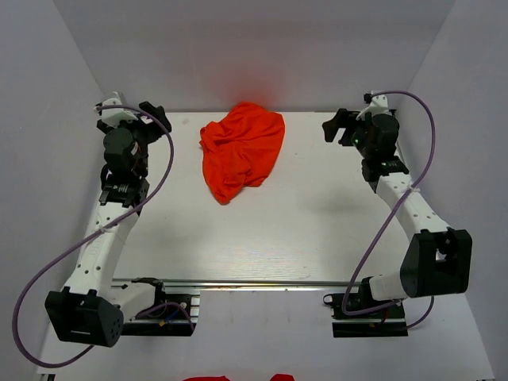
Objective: Fold and stack the t-shirts
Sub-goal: Flatten out the tshirt
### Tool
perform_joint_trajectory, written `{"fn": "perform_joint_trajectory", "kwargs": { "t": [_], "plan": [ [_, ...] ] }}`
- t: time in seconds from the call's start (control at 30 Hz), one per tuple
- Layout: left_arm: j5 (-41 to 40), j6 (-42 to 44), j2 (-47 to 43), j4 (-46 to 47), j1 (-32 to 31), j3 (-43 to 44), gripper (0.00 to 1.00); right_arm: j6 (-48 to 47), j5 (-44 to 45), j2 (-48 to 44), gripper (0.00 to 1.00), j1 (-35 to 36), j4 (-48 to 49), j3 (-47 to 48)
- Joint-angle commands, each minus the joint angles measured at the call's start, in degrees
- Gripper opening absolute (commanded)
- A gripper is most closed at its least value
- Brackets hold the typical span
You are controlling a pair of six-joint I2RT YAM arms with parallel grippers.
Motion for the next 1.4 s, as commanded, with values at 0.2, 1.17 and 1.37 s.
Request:
{"fn": "perform_joint_trajectory", "kwargs": {
  "t": [0.2,1.17,1.37],
  "plan": [
    [19.6,3.6,18.8,-13.2,-0.2,9.2,1.0,-3.0,-11.4,4.0,0.9,0.1,-1.0,4.0],
    [19.5,3.7,72.1,-31.1,-4.2,52.0,0.71,-6.1,-5.8,62.7,0.82,7.9,-24.0,66.0],
    [19.0,3.7,71.1,-31.6,-4.2,51.7,0.01,-3.2,-4.4,68.0,0.77,8.6,-20.9,67.5]
  ]
}}
